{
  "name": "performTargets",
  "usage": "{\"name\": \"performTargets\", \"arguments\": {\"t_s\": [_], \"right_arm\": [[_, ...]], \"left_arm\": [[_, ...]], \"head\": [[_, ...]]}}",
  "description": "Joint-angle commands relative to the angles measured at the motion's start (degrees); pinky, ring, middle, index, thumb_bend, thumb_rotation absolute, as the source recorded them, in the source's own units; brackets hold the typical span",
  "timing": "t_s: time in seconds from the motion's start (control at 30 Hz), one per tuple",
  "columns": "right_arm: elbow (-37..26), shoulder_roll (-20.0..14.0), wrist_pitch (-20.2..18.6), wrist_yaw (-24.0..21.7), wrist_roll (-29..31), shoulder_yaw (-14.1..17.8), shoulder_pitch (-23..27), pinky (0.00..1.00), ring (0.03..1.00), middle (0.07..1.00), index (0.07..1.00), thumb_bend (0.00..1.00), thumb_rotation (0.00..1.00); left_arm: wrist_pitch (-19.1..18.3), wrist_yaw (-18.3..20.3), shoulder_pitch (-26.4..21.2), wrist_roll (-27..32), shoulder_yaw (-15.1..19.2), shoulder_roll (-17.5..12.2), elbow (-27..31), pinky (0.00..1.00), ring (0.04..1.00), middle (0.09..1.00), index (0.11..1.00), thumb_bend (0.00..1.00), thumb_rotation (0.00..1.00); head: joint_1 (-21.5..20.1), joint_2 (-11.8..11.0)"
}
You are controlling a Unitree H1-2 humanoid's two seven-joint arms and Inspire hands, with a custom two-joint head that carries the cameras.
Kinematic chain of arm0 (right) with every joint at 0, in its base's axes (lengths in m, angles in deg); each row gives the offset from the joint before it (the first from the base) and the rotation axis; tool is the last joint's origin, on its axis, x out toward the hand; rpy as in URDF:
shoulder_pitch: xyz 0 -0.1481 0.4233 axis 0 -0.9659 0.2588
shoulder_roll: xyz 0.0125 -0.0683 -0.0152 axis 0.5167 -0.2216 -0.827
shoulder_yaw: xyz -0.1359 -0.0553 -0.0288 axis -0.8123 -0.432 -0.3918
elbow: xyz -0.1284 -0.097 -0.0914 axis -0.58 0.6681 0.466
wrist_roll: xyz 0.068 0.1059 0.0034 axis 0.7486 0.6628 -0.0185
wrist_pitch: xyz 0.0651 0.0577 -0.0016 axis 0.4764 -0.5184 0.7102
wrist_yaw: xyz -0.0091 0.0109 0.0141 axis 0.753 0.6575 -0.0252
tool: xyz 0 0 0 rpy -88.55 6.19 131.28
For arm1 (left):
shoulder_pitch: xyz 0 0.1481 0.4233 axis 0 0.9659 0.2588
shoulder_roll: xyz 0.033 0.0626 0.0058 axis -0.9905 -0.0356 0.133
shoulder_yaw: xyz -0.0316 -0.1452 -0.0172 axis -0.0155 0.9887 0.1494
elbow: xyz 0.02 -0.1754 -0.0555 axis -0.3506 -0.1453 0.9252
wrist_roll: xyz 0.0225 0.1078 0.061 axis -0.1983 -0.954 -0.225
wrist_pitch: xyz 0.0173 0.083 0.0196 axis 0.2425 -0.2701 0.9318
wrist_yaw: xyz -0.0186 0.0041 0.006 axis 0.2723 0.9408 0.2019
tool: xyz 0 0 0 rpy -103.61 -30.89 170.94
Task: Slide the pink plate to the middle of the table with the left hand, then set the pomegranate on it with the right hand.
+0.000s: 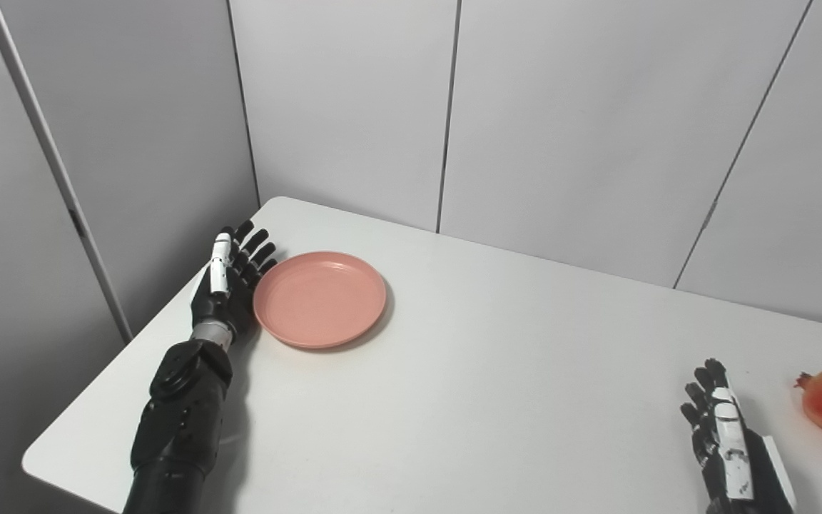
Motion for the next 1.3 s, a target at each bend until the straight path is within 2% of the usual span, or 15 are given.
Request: {"name": "performTargets", "arguments": {"t_s": [0.0, 0.4, 0.53, 0.83, 1.1, 1.27], "right_arm": [[-1.9, -0.1, 0.4, 0.0, 0.1, 0.1, 1.2, 1.0, 1.0, 1.0, 0.999, 0.12, 1.0], [-1.2, 0.0, 0.8, -0.2, 0.3, 0.3, 1.4, 1.0, 1.0, 1.0, 0.995, 0.12, 1.0], [-1.0, 0.2, 0.8, -0.2, 0.5, 0.4, 1.4, 1.0, 1.0, 1.0, 0.993, 0.12, 1.0], [0.0, 0.2, 2.4, -0.6, -0.2, -0.2, 1.5, 1.0, 1.0, 1.0, 0.996, 0.15, 1.0], [1.8, 0.7, 4.9, -0.8, -0.1, -0.1, 1.8, 1.0, 1.0, 0.997, 0.993, 0.16, 1.0], [1.2, 1.1, 4.1, -0.4, -0.6, -0.2, 1.7, 1.0, 1.0, 0.997, 0.99, 0.18, 1.0]], "left_arm": [[-1.2, -0.1, -1.4, 0.2, -0.6, 0.1, 0.7, 0.91, 0.898, 0.902, 0.893, 0.35, 1.0], [-2.4, -0.1, -1.2, -0.2, -2.2, 1.3, 2.2, 0.89, 0.886, 0.898, 0.886, 0.35, 1.0], [-5.3, -2.2, -1.2, 0.6, -2.3, 3.0, 4.4, 0.87, 0.871, 0.88, 0.866, 0.35, 1.0], [-5.6, -0.7, -1.3, 0.1, -4.8, 4.5, 5.1, 0.87, 0.877, 0.883, 0.874, 0.35, 1.0], [-6.4, -1.1, -1.9, -0.9, -7.4, 6.2, 5.9, 0.88, 0.876, 0.886, 0.879, 0.36, 1.0], [-6.5, -1.5, -2.1, -1.5, -8.7, 7.1, 6.2, 0.89, 0.881, 0.887, 0.877, 0.36, 1.0]], "head": [[-0.1, 0.0], [-0.7, 0.5], [-1.3, 0.7], [-2.4, 1.3], [-3.5, 1.7], [-4.5, 2.2]]}}
